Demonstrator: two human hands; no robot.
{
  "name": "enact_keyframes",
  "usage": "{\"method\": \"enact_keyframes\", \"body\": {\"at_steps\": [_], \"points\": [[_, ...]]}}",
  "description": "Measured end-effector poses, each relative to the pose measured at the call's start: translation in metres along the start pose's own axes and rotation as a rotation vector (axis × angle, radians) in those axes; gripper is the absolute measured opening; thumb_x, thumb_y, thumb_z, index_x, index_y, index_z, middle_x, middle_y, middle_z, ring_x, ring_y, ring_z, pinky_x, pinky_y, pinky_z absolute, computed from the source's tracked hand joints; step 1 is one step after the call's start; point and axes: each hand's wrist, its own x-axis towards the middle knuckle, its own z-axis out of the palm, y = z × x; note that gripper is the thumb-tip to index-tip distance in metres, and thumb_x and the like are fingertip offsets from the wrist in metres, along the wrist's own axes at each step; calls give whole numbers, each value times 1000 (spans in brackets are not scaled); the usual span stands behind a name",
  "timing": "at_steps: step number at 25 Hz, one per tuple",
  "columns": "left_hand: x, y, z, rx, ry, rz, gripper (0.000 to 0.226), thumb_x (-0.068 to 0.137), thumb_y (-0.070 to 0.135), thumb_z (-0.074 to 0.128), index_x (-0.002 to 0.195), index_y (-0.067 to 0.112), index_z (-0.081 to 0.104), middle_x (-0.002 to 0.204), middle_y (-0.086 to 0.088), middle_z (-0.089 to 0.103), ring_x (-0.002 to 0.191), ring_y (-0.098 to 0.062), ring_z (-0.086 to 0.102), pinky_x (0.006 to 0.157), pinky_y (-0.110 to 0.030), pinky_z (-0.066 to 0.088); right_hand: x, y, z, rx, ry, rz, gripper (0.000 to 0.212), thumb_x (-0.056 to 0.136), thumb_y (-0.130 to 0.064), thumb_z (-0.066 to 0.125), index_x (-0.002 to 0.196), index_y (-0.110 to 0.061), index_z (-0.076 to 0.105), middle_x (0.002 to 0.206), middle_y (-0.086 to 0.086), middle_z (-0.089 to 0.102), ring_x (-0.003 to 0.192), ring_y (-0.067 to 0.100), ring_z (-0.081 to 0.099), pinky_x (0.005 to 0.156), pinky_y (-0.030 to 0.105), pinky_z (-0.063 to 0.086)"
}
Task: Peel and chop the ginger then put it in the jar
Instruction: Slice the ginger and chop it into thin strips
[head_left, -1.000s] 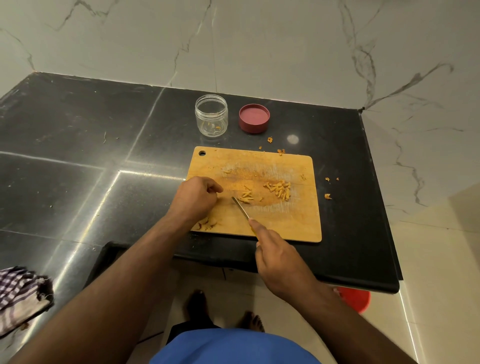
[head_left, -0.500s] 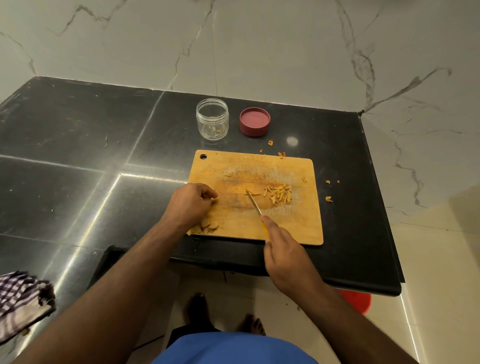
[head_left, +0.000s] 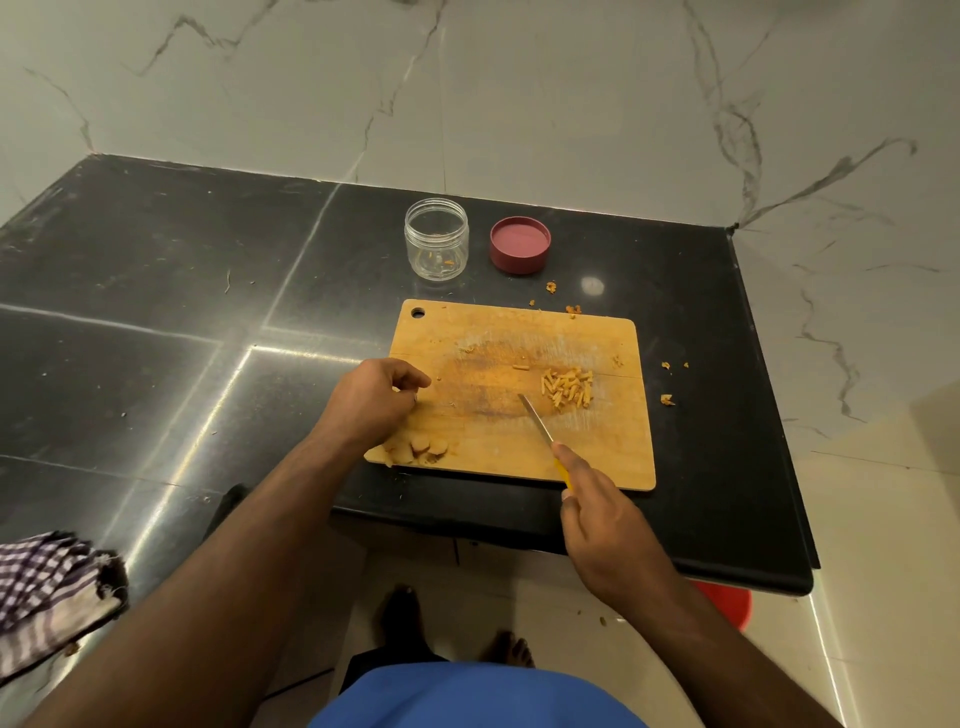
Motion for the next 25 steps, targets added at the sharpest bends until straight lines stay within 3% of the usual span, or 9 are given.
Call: {"method": "enact_keyframes", "body": {"at_steps": [4,9,14,16,20,25], "points": [[-6,-8,-18,-1,-56,-12,21,92,11,68,111,20,74,103,5,67,94,-8,58,66,-17,40,2,10,-2,93,50,75,53,104,-18,40,154,-28,27,131,-14,45,106,-3,46,89,14,40],[-15,-20,-32,45,-149,-71,19,86,16,77,103,20,71,93,3,65,84,-9,58,72,-26,45,7,-9,3,151,-2,1,52,104,-17,41,154,-29,29,129,-18,42,110,-11,40,83,-4,32],[-31,-21,-30,201,-297,-86,49,74,26,87,113,26,59,103,7,56,100,-15,57,79,-28,47,10,-18,10,155,-56,-34,52,104,-20,41,153,-31,29,141,-9,47,118,-5,43,85,-3,31],[-35,-19,-22,249,-289,-75,55,73,25,87,119,25,57,108,4,56,99,-16,57,73,-24,45,12,-19,10,150,-64,-43,52,104,-19,41,153,-30,29,145,-8,46,121,-7,40,88,-5,27],[-35,-16,-13,263,-227,-58,49,79,18,82,121,25,58,107,2,63,90,-11,57,59,-18,39,10,-20,11,151,-72,-45,51,104,-19,41,153,-29,29,148,-6,44,125,-1,42,93,5,32],[-27,-6,-5,216,-150,-38,41,86,11,73,124,22,62,115,-1,64,98,-14,60,74,-22,48,5,-17,10,158,-75,-30,52,105,-21,41,154,-32,27,145,-8,46,122,0,46,88,3,35]]}}
